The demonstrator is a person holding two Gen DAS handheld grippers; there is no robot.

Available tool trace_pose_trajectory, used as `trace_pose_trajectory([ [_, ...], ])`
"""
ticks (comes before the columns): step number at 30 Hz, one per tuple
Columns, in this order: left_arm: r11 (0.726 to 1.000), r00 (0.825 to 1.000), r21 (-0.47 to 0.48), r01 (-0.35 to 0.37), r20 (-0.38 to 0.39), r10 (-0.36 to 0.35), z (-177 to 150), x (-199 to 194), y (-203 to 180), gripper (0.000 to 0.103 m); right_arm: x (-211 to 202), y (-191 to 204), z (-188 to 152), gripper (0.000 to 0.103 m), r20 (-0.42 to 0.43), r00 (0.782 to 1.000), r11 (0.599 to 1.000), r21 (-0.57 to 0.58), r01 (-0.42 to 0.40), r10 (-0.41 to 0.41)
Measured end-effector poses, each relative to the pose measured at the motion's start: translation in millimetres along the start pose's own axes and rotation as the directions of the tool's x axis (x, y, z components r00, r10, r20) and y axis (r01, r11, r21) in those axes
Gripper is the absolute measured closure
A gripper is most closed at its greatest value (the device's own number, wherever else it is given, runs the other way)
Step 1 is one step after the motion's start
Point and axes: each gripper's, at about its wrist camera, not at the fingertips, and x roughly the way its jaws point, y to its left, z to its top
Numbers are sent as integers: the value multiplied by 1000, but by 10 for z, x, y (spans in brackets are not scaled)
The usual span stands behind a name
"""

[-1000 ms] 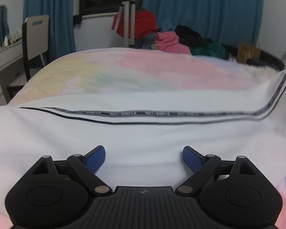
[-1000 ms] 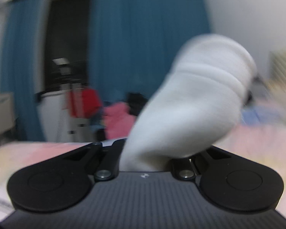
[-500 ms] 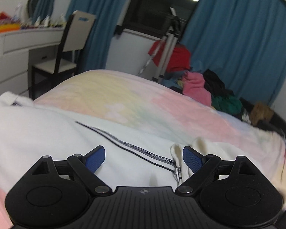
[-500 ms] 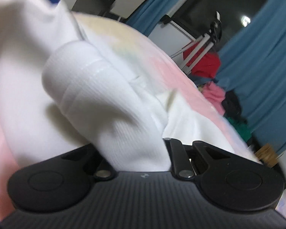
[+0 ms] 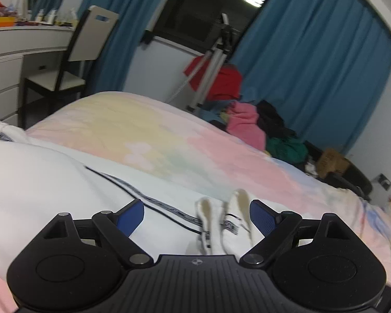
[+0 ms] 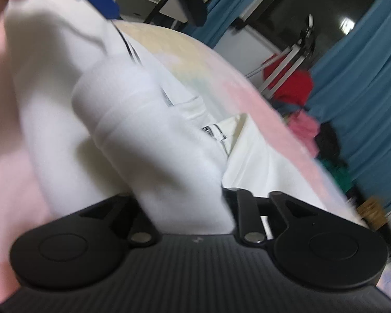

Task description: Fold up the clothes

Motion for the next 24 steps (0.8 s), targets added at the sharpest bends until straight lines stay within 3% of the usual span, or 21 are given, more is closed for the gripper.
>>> trace_pose_trajectory([
  [2, 999, 1000, 23, 28, 6, -28, -6, -35, -39, 14, -187, -171, 9, 64, 11, 995, 991, 86, -101, 101],
  [5, 996, 997, 47, 81, -7, -81, -27, -66, -94, 16, -491, -464, -32, 36, 83, 968, 942, 223, -250, 237],
  [10, 983, 986, 83, 166, -31, -164, -102, -66, -208, 18, -1025, -964, -202, 35, 284, 905, 807, 421, -415, 317],
  [13, 969, 973, 102, 226, -73, -219, -179, 12, -307, 25, -966, -1335, -257, 35, 280, 941, 753, 574, -322, 190],
  [15, 958, 961, 113, 264, -115, -251, -262, 120, -379, 29, -832, -1502, -348, 35, 173, 978, 704, 681, -202, 114],
  [17, 947, 949, 129, 293, -156, -273, -359, 243, -445, 38, -629, -1589, -483, 35, 61, 993, 662, 741, -113, 101],
  [19, 935, 936, 143, 323, -197, -293, -457, 367, -510, 42, -354, -1627, -570, 35, -46, 992, 646, 762, -41, 117],
  [21, 926, 923, 157, 342, -238, -301, -539, 475, -553, 47, -50, -1601, -618, 40, -156, 974, 652, 758, 11, 164],
  [24, 917, 908, 174, 358, -294, -299, -642, 623, -579, 51, 153, -1448, -557, 40, -231, 961, 698, 714, 61, 152],
])
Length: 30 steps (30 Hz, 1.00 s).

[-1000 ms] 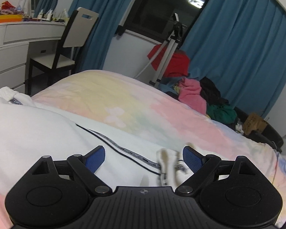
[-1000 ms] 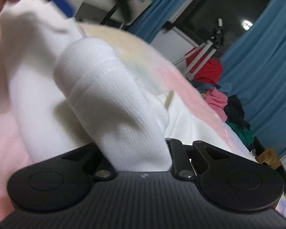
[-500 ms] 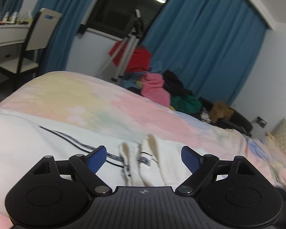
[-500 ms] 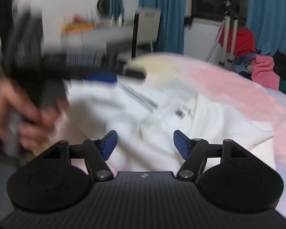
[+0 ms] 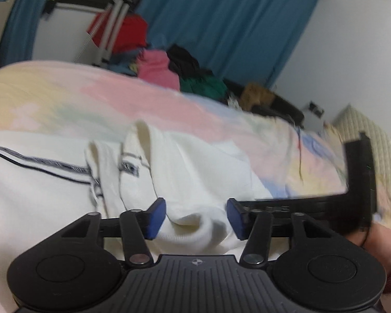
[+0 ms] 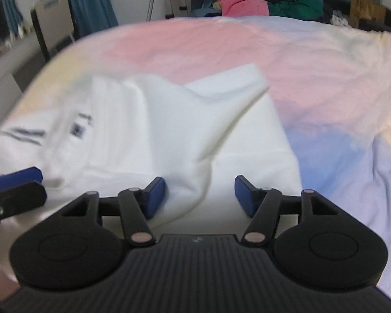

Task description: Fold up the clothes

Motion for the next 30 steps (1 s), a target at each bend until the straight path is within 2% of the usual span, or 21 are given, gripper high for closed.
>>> trace_pose_trajectory([
  [3, 1000, 999, -14, -5, -42, 4, -41, 131, 52, 50, -69, 90, 10, 40, 39, 999, 1000, -12, -4, 5],
  [5, 998, 998, -58, -11, -69, 7, -48, 186, 132, 45, -168, 125, -1, 42, 72, 997, 1000, -6, -20, 20],
  [7, 994, 997, -108, -2, -81, -6, -22, 227, 212, 46, -285, 140, -51, 41, 118, 993, 999, -30, -13, 16],
  [9, 988, 997, -156, 12, -75, -24, -2, 231, 287, 48, -300, 114, 38, 41, 154, 988, 999, -48, 8, -1],
  [10, 983, 997, -180, 19, -72, -33, 7, 233, 325, 56, -319, 96, 68, 41, 173, 985, 999, -41, 10, -3],
  [11, 982, 997, -189, 17, -69, -30, 12, 233, 345, 75, -340, 78, 97, 41, 192, 981, 999, -32, 11, -5],
  [12, 981, 998, -193, 11, -65, -24, 16, 232, 358, 83, -372, 52, 111, 41, 212, 977, 1000, -15, 1, 2],
  [14, 982, 998, -188, 1, -54, -11, 26, 175, 328, 87, -435, -3, 141, 41, 253, 967, 999, 24, -22, 15],
  [18, 980, 1000, -196, 29, 2, -29, 49, -168, 174, 88, -452, -83, 237, 41, 273, 958, 989, 84, -120, 93],
  [21, 970, 999, -240, 25, -22, -31, -69, -341, 118, 91, -381, -3, 387, 41, 260, 953, 983, 54, -173, 154],
  [25, 968, 995, -248, -45, -101, 20, -222, -206, 170, 91, -37, 283, 495, 41, 168, 977, 991, -60, -123, 132],
  [27, 967, 994, -251, -44, -112, 16, -227, -160, 201, 91, 204, 317, 447, 41, 107, 986, 991, -43, -124, 128],
  [30, 967, 993, -254, -33, -119, 3, -224, -116, 235, 88, 336, 356, 373, 41, 90, 988, 991, -65, -116, 122],
])
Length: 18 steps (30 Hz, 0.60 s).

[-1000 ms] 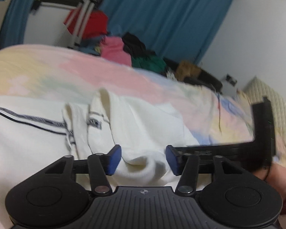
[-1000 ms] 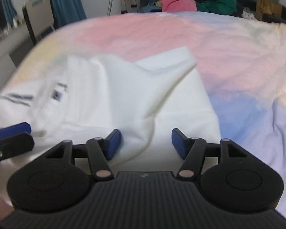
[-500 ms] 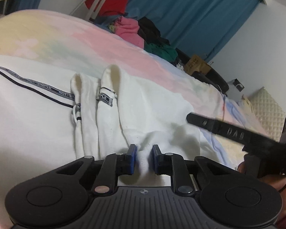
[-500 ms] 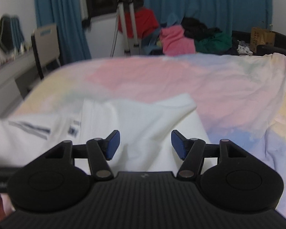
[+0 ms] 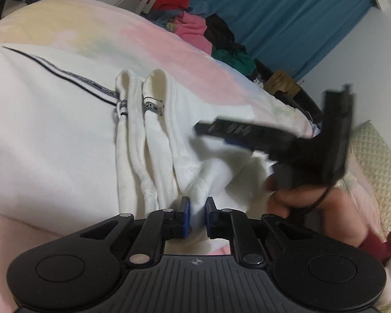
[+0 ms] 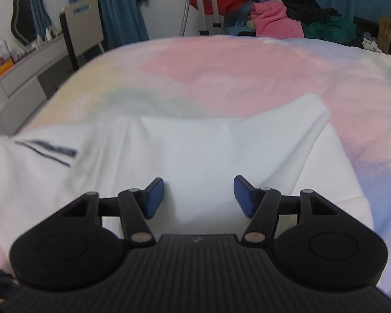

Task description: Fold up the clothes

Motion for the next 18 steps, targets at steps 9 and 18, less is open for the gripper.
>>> trace_pose_trajectory([
  [9, 979, 989, -141, 146, 20, -145, 60, 76, 190, 55, -216, 71, 24, 41, 64, 997, 999, 41, -36, 33],
  [18, 912, 971, -333, 239, 83, -224, 251, 173, 582, 54, -727, -257, -11, 41, 122, 992, 982, 191, 8, -32],
])
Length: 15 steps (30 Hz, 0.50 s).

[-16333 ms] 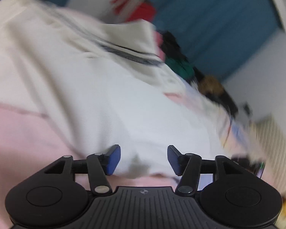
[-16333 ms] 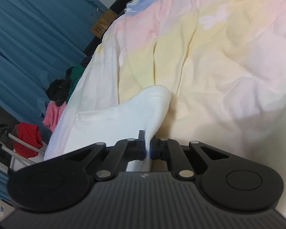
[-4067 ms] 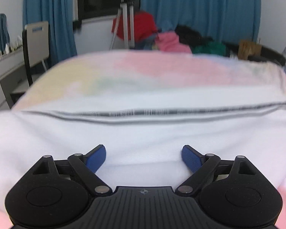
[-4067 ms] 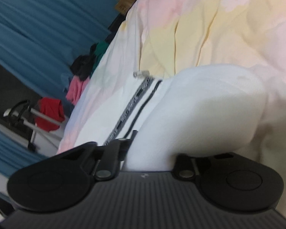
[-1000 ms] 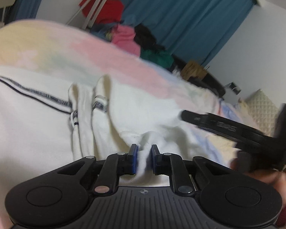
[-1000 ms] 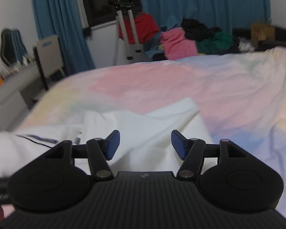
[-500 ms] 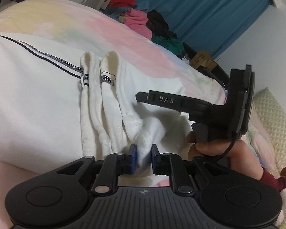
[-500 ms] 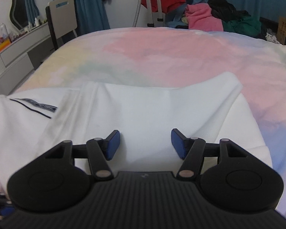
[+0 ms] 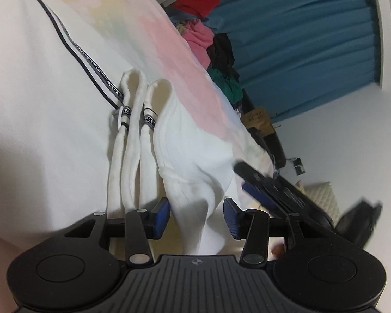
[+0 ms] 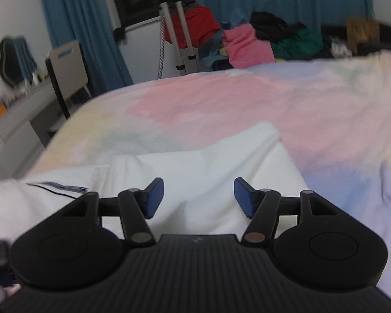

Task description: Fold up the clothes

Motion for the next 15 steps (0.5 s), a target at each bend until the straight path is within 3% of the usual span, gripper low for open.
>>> trace_pose_trajectory([
  [3, 1000, 1000, -3, -8, -22, 8, 47, 97, 24, 54, -86, -124, -50, 41, -18, 999, 998, 56, -28, 29],
  [9, 996, 997, 49, -79, 10, 79, 51, 89, -25, 89, -38, -219, -80, 41, -27, 1000, 998, 67, 9, -7],
  [12, 985, 989, 110, -134, 78, 126, 47, -92, -187, 92, -42, -237, -118, 41, -39, 998, 998, 37, 50, -49],
  [15, 957, 973, 192, -220, 119, 200, 22, -117, -323, 92, -98, -205, -188, 41, -53, 996, 997, 9, 72, -71],
])
